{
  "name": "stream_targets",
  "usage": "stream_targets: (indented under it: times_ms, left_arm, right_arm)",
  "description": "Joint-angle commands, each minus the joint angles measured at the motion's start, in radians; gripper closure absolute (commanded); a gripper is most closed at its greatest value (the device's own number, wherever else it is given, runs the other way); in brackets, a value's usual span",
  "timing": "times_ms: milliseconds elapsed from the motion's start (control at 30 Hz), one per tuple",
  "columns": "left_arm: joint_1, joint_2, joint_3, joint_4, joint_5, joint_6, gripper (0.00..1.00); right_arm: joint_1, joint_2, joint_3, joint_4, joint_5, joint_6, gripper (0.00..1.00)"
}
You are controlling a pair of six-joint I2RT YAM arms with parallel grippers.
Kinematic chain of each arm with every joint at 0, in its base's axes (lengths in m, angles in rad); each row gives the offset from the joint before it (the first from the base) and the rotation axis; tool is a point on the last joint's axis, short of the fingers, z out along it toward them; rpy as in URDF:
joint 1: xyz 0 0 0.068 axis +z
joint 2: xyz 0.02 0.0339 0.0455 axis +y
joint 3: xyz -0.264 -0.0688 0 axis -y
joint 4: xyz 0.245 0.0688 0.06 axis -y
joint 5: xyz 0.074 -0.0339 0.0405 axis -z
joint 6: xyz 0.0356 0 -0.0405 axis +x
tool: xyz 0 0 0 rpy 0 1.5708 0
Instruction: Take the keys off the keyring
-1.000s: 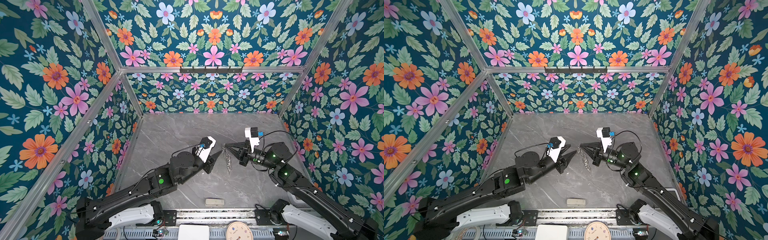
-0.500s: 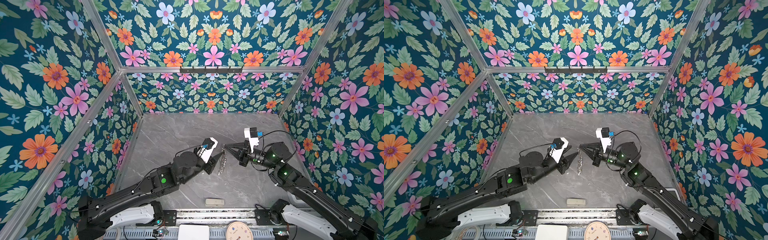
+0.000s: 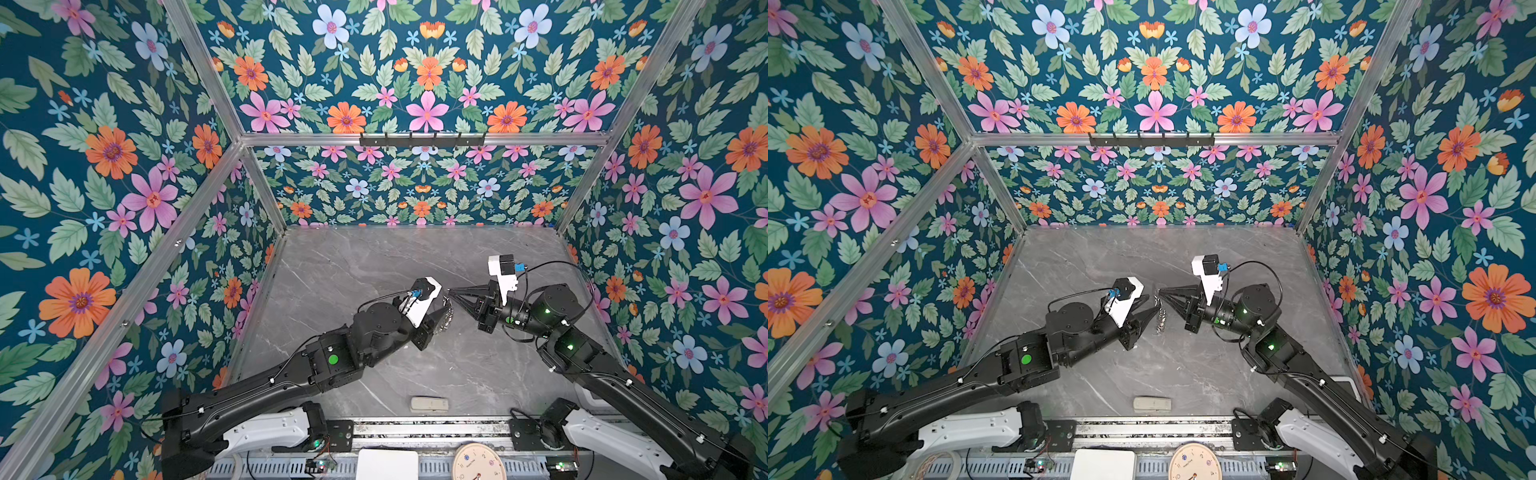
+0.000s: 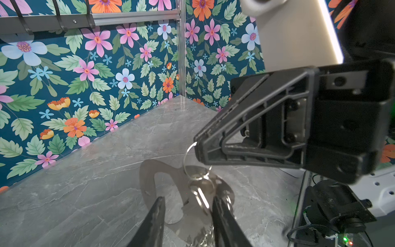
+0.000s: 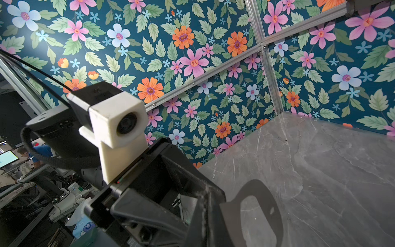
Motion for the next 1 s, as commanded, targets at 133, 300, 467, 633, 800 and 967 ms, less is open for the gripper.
stream_targets:
  times_ms: [133,300,467,633,800,967]
  left_arm:
    - [0.000,0.006,0.012,0.014,-0.002,0.016,0.71]
    - [0.000,0.013,0.018,0.011,0.000,0.020,0.77]
    - [0.001,0.028,0.026,0.000,0.000,0.023,0.79]
    - [0.001,0.030,0.027,0.000,-0.003,0.022,0.79]
    - [0.001,0.025,0.030,0.000,-0.003,0.022,0.90]
    - [0.001,0.021,0.036,-0.001,0.001,0.021,1.00]
  right_arm:
    - [-0.001,-0.001,-0.001,0.069,-0.020,0.017,1.00]
    - [-0.001,0.001,0.000,0.076,-0.026,0.026,1.00]
    - [-0.001,0.001,0.005,0.076,-0.028,0.030,1.00]
    - [0.000,0.004,0.010,0.075,-0.029,0.032,1.00]
    - [-0.001,0.007,0.014,0.074,-0.032,0.034,1.00]
    - [-0.003,0.010,0.014,0.066,-0.033,0.034,1.00]
